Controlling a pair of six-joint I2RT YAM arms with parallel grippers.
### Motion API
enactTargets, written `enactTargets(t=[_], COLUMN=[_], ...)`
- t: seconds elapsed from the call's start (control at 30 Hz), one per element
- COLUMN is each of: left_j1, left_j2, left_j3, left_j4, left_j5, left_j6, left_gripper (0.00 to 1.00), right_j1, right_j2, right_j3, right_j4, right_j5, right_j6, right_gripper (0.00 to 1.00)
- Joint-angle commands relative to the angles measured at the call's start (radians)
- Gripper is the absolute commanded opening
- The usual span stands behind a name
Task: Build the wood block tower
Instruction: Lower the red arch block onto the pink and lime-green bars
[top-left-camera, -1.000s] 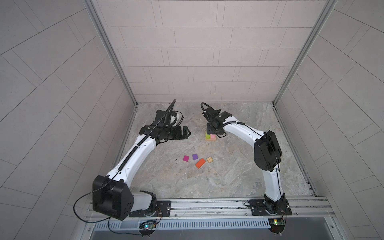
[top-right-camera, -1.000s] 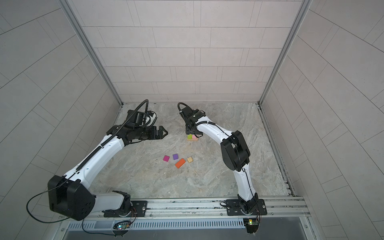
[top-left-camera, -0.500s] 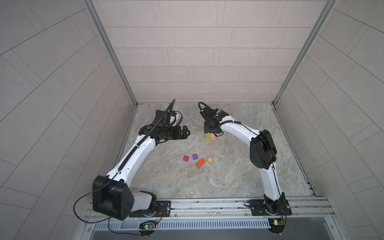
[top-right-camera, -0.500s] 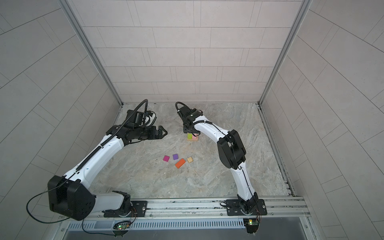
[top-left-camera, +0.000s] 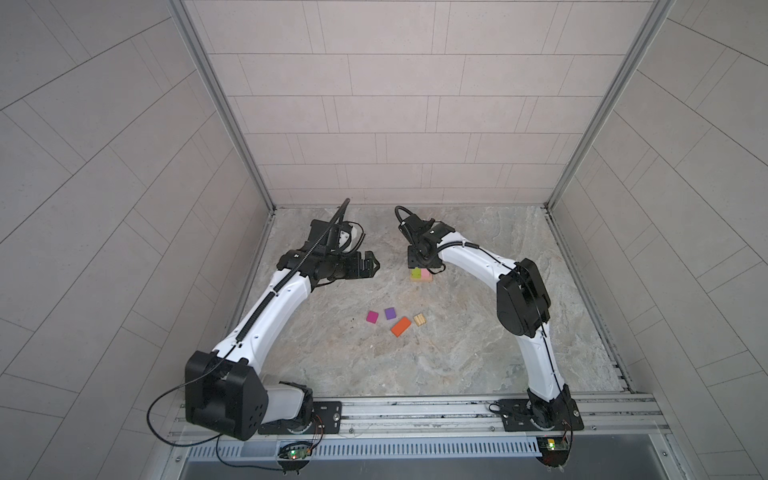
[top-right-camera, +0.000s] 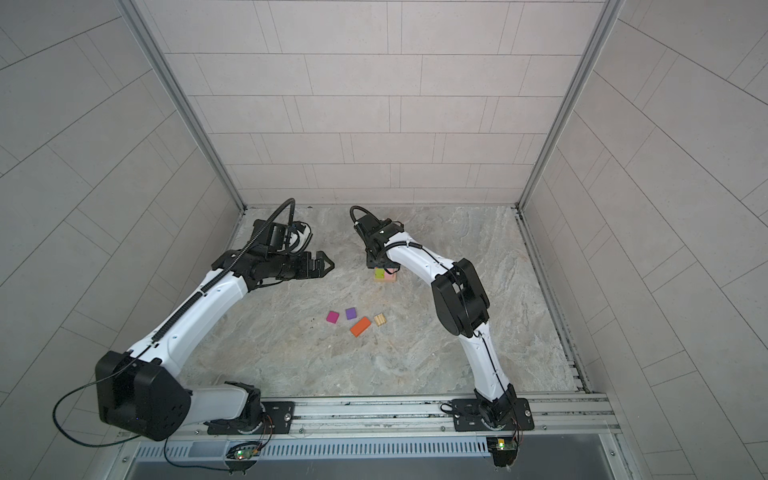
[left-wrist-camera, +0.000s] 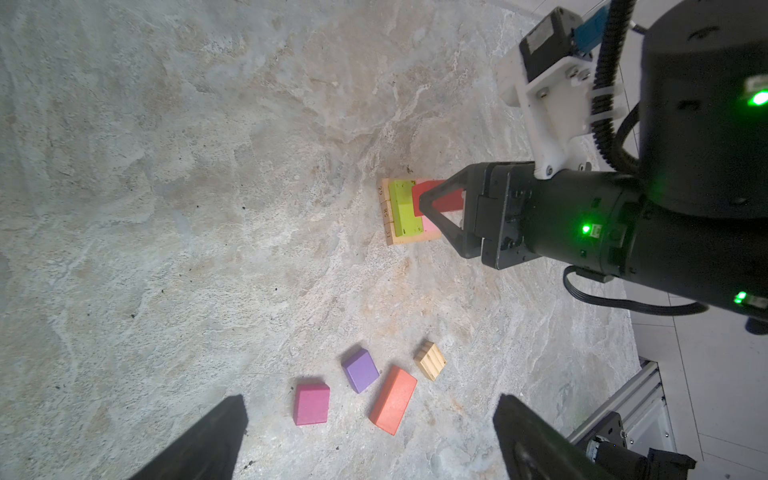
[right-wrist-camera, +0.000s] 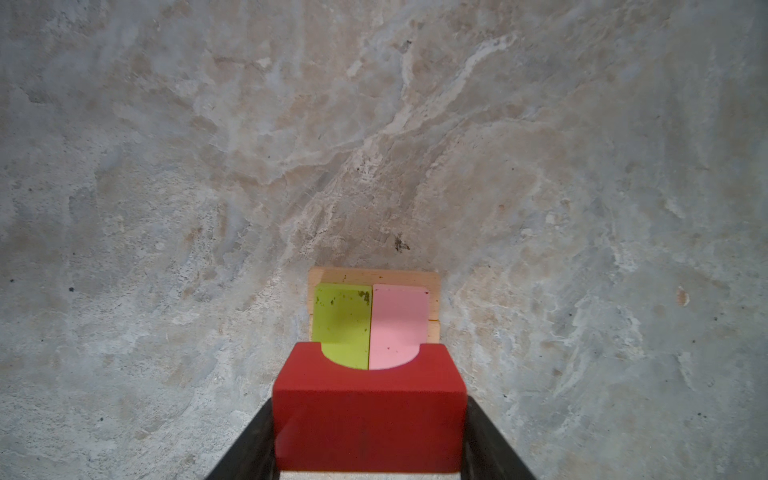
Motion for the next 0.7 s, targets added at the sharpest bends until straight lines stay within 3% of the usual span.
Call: enactTargets(t=[0.0,0.67], left_j1=[0.007,0.007], left_j2=[0.007,0.008], left_j3=[-0.007,-0.009], left_j4=[-0.006,-0.002], left_j5=[0.010,0.015], left_j6=[-0.003,-0.006], left_gripper=[1.00,1.00], right_j1=[0.007,0.002], right_j2=[0.032,0.049], right_j3=[0.020,0.021], right_j4=[-0.007,0.014], right_j5=[0.004,0.000], right_j6=[-0.007,-0.003], right_gripper=[0.33,0.34])
